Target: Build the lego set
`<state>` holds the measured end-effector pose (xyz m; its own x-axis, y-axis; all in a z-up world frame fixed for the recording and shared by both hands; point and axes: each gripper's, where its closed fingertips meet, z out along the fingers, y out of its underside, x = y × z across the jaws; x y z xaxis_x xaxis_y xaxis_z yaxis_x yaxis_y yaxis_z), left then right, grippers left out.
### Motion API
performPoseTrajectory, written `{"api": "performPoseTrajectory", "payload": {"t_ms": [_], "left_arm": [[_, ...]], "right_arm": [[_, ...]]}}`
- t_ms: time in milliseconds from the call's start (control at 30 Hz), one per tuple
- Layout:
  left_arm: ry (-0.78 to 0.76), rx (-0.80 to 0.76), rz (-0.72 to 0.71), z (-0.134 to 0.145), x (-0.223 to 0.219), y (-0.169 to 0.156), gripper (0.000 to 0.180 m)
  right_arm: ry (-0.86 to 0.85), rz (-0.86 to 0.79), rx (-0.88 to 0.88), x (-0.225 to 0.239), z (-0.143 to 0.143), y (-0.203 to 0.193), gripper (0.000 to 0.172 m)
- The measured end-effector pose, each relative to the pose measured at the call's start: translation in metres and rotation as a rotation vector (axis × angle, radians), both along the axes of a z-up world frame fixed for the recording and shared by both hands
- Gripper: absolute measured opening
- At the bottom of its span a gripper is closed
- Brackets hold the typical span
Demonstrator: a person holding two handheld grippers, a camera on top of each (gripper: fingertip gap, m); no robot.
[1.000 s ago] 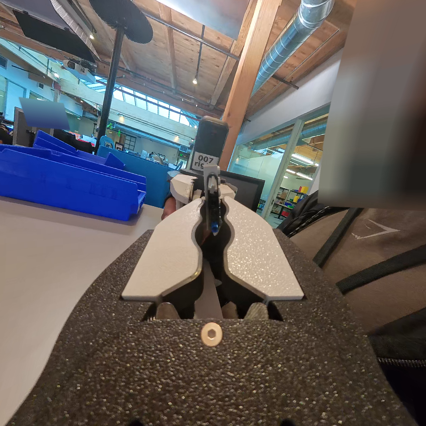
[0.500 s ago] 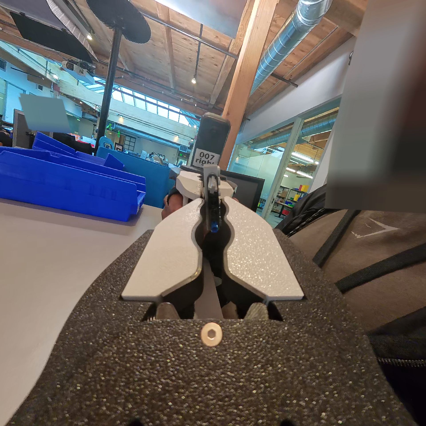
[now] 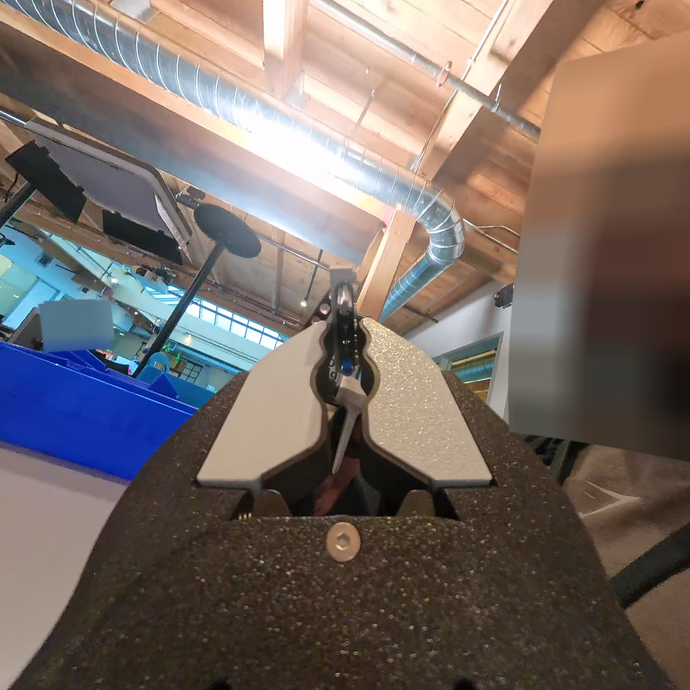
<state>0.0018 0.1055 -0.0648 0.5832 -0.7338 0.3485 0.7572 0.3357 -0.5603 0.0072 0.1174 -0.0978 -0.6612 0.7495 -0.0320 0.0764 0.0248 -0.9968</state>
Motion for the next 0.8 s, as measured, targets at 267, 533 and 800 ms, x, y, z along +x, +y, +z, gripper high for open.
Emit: {"api": "performPoseTrajectory", "payload": {"t_ms": [267, 533, 800], "left_arm": [[0.048, -0.012, 0.055, -0.001, 0.004, 0.001, 0.011], [0.127, -0.048, 0.153, -0.003, 0.008, 0.006, 0.011], [0.170, -0.077, 0.222, -0.005, 0.009, 0.010, 0.012]], "right_arm": [[0.035, -0.010, -0.068, -0.001, 0.007, -0.017, 0.020], [0.030, -0.038, -0.189, -0.001, 0.009, -0.012, 0.018], [0.036, -0.055, -0.173, -0.002, 0.008, -0.009, 0.015]]}}
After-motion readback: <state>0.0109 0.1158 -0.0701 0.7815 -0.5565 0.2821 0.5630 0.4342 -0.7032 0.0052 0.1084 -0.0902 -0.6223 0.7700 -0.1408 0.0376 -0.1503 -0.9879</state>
